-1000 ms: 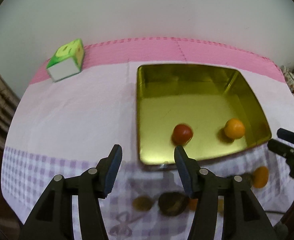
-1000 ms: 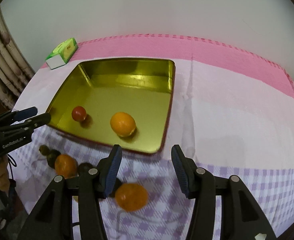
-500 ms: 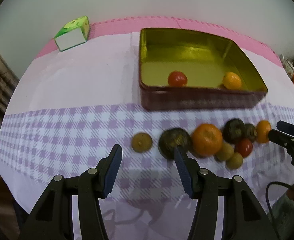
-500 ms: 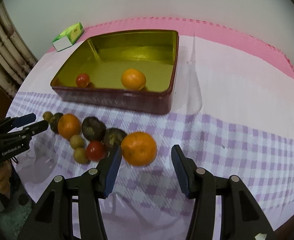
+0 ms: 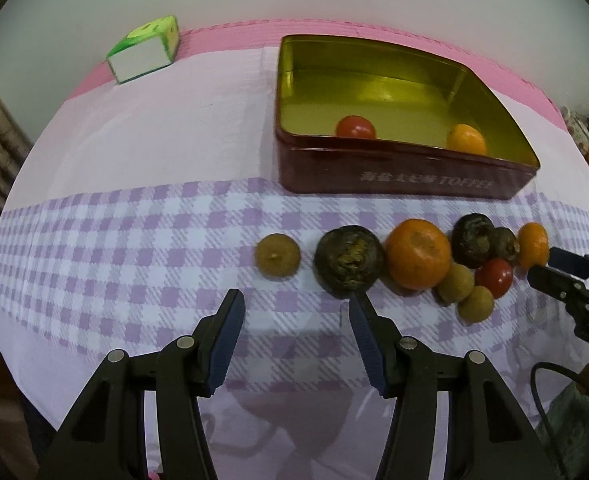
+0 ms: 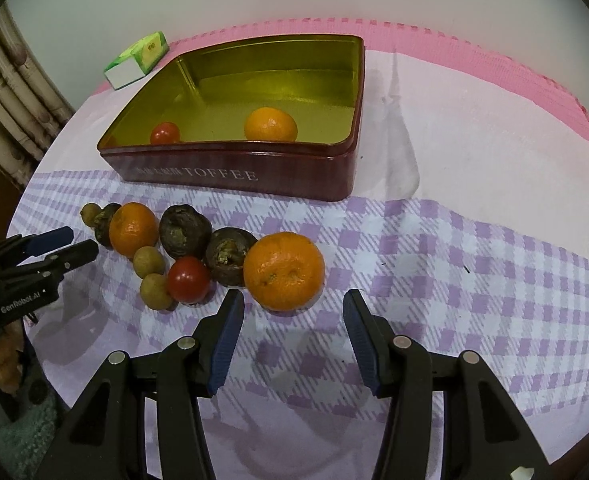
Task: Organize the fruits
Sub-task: 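Withdraw both grippers from the tin back toward the fruit row, then grasp another orange with the right gripper while the left grasps a small brown fruit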
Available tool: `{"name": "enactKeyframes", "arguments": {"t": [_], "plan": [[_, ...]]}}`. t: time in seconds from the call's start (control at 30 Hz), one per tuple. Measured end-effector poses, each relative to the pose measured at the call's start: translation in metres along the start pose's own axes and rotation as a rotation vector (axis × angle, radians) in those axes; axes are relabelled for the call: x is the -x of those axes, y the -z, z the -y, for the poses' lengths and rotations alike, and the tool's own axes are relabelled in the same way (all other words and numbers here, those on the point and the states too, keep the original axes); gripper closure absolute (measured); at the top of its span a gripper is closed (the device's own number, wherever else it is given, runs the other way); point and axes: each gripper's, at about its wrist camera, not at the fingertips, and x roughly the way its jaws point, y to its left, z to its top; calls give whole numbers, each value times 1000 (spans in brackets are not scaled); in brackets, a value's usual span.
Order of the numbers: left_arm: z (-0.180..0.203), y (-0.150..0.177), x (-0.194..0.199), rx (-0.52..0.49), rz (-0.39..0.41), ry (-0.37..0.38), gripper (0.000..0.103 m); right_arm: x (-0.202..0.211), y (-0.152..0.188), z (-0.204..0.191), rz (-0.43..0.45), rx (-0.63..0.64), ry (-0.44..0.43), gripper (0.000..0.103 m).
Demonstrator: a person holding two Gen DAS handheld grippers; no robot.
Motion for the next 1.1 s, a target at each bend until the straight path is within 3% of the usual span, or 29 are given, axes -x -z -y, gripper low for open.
{"name": "enactKeyframes", "arguments": {"t": [0.3, 0.57, 1.1], "plan": [[8, 2, -3, -33, -6, 22, 47, -6, -3, 4, -10, -4, -5, 54], [-9, -1, -9, 21, -12, 13, 47, -11, -6, 2, -8, 3, -6, 54], [-11, -5, -12, 25, -19, 20, 47, -18, -15, -6, 8, 30, -13, 57]]}}
